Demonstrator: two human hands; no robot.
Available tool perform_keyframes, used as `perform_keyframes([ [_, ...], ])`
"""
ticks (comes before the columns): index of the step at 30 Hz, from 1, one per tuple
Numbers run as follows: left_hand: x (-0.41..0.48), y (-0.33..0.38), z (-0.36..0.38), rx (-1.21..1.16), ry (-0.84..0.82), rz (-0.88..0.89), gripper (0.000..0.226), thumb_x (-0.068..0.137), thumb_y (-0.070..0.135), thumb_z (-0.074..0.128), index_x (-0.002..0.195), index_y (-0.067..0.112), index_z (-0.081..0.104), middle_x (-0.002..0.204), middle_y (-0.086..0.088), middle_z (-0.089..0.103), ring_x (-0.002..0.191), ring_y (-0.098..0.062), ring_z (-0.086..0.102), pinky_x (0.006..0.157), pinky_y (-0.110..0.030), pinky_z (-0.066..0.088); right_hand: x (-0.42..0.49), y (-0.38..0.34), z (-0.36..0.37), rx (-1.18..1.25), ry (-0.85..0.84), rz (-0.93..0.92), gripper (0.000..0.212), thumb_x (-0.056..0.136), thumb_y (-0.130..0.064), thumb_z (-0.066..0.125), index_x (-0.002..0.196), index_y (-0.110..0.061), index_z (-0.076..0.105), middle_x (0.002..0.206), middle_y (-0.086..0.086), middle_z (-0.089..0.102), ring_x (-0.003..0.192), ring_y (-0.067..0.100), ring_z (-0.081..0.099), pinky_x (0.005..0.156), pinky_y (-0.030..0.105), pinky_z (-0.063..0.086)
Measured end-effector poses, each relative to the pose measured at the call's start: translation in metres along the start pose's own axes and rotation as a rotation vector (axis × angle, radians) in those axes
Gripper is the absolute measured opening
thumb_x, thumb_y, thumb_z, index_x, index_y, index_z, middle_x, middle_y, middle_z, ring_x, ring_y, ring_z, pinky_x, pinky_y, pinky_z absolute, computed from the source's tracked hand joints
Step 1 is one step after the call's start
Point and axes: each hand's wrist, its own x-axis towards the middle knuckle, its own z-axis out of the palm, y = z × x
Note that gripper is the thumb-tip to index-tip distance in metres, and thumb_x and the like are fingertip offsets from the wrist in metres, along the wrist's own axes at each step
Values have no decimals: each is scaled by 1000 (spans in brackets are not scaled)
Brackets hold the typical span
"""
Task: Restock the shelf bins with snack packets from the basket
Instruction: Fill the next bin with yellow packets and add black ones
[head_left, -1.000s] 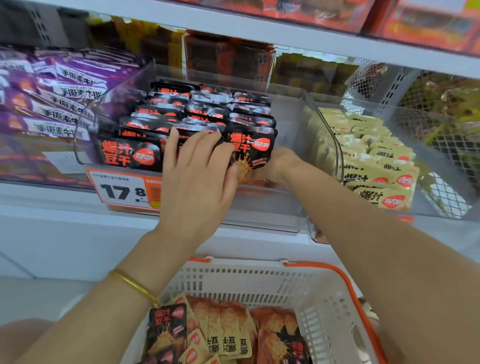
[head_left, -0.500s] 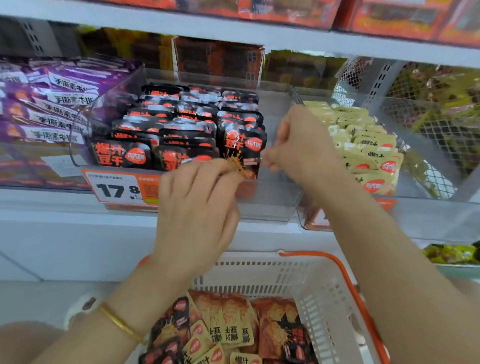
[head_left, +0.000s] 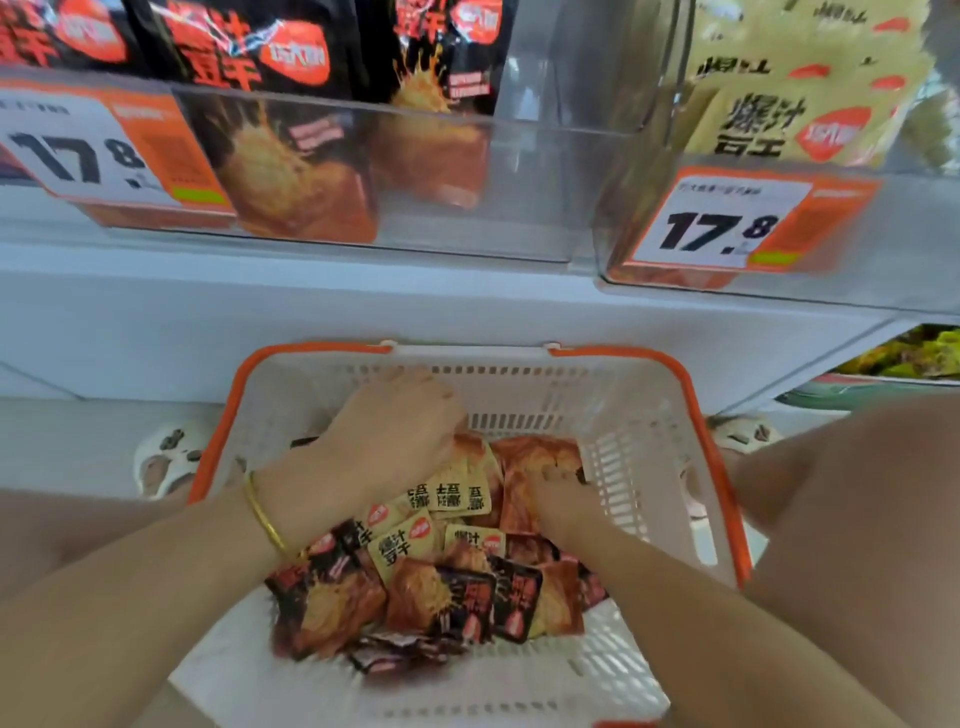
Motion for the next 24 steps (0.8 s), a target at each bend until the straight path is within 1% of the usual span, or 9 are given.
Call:
perform_keyframes([
  [4,2,-2,3,-51,7,-16,26,91,26,45,100,16,67,103,0,65,102,-23,55,90,-40,44,9,-5,24,-68,-95,18,84,92,-22,58,151,-14,-1,158,18,0,144,41,5,106,51,34],
  [7,3,-1,4,-88,-13,-22,26,92,27,43,102,18,66,105,2,64,103,-21,54,90,-38,41,6,-10,30,-177,-27,11,66,95,-9,43,150,-9,7,156,22,8,140,46,18,97,51,43],
  [10,7,0,4,-79,-47,-36,29,94,29,38,107,20,62,110,5,61,107,-18,50,96,-35,39,-2,-16,10,-80,-27,55,56,93,-3,44,144,-5,22,143,21,35,123,41,45,82,43,49],
  [13,11,5,7,-65,-100,2,29,95,27,38,112,19,61,112,3,60,107,-18,51,96,-37,41,-8,-20,-28,322,13,193,23,94,-5,45,117,-5,48,104,13,62,93,32,62,64,37,48],
  [15,13,8,8,-50,-188,27,30,94,30,43,118,19,57,117,2,58,110,-19,50,94,-37,43,-14,-25,-65,1002,-42,350,12,94,-6,42,99,-3,53,89,14,60,83,31,62,67,39,56],
  [17,13,14,6,-105,-346,35,45,90,41,53,128,18,48,125,0,50,116,-20,46,95,-38,43,-30,-30,-102,1788,-248,434,12,93,3,36,92,-1,47,84,17,55,74,30,59,53,41,58],
  [19,13,20,1,-175,-421,35,63,81,47,64,131,16,40,128,-1,43,118,-20,44,95,-39,43,-55,-31,-135,2182,-352,396,12,93,7,34,93,1,44,82,21,55,72,33,59,46,40,56],
  [22,17,18,-14,-214,-201,33,37,87,33,62,116,15,48,117,-3,51,107,-20,52,86,-33,45,-77,-30,-155,2236,-448,269,15,98,-6,41,98,6,50,75,27,65,66,36,67,51,36,59],
  [24,19,6,-34,-291,-91,-32,19,90,23,58,107,13,54,105,-4,59,98,-21,57,80,-32,44,-78,-27,-153,1953,-351,216,45,99,-39,44,115,2,54,100,25,68,82,34,70,66,39,61],
])
